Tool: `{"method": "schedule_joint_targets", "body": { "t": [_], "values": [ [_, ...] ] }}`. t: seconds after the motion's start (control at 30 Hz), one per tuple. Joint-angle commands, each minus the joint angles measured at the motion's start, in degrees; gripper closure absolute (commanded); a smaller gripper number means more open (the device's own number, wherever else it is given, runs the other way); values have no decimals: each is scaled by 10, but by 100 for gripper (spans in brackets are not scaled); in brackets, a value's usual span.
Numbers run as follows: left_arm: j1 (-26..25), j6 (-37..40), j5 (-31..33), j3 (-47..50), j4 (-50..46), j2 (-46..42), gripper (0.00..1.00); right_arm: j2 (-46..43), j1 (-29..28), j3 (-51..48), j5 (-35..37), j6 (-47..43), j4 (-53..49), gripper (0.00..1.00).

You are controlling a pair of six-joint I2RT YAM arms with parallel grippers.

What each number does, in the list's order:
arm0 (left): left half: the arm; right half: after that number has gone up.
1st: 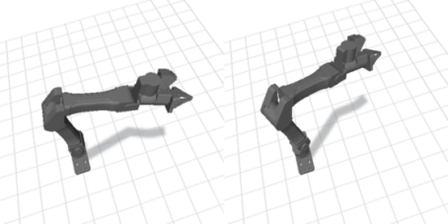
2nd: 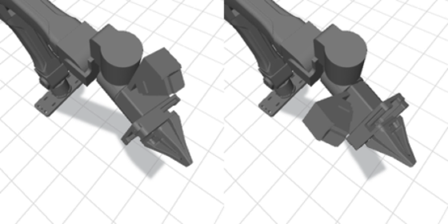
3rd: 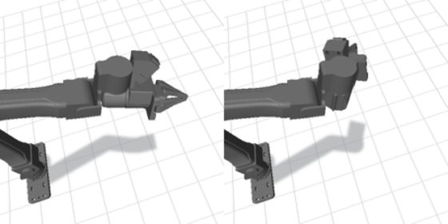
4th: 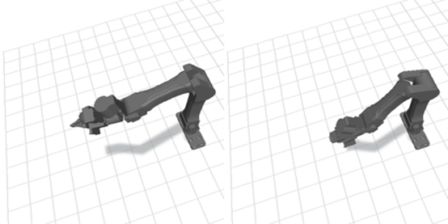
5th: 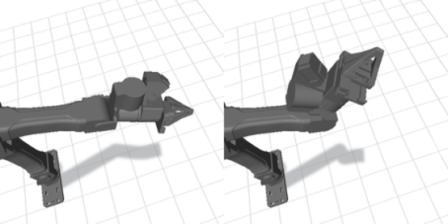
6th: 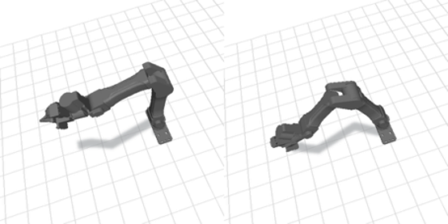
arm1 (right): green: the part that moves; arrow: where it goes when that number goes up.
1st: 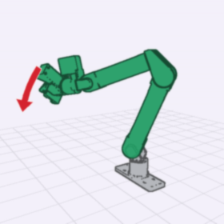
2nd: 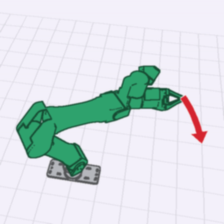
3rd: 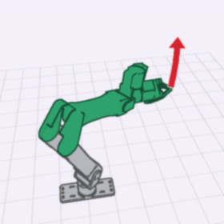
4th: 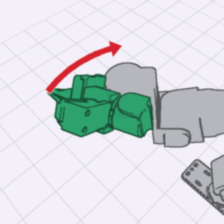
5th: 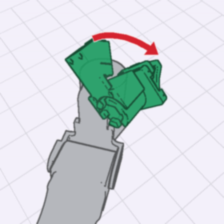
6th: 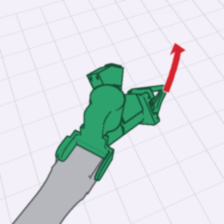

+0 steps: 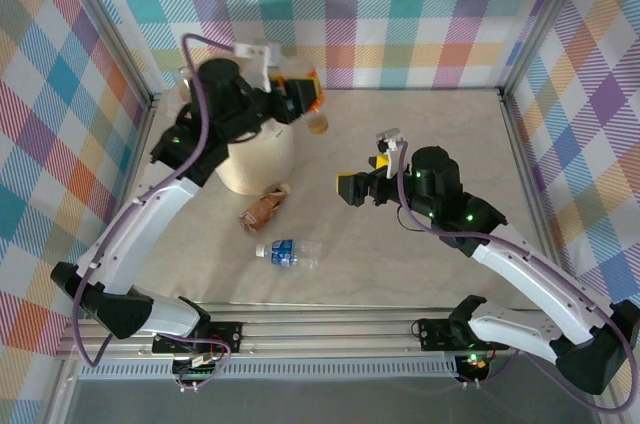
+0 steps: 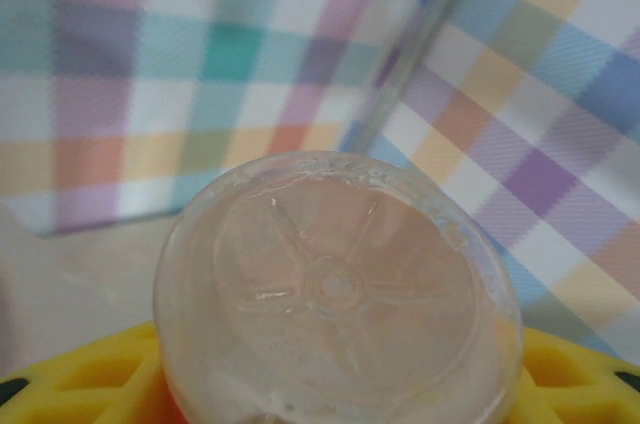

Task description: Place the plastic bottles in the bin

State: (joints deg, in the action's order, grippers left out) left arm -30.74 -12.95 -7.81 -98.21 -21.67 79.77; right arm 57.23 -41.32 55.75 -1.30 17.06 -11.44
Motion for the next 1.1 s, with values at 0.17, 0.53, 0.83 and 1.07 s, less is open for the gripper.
{"method": "schedule_joint_targets", "body": {
  "t": [0.17, 0.53, 0.83, 1.07],
  "values": [
    [113, 83, 61, -114, -134, 13, 56, -16, -3, 1, 40, -7, -14, 0],
    [219, 130, 53, -213, -244, 98, 56, -2, -3, 2, 40, 0, -19, 0],
    [241, 148, 35, -267, -311, 175, 54, -4, -3, 1, 51, 3, -27, 0],
    [252, 155, 28, -331, -370, 250, 51, -1, -3, 1, 58, 5, -30, 0]
  ]
}}
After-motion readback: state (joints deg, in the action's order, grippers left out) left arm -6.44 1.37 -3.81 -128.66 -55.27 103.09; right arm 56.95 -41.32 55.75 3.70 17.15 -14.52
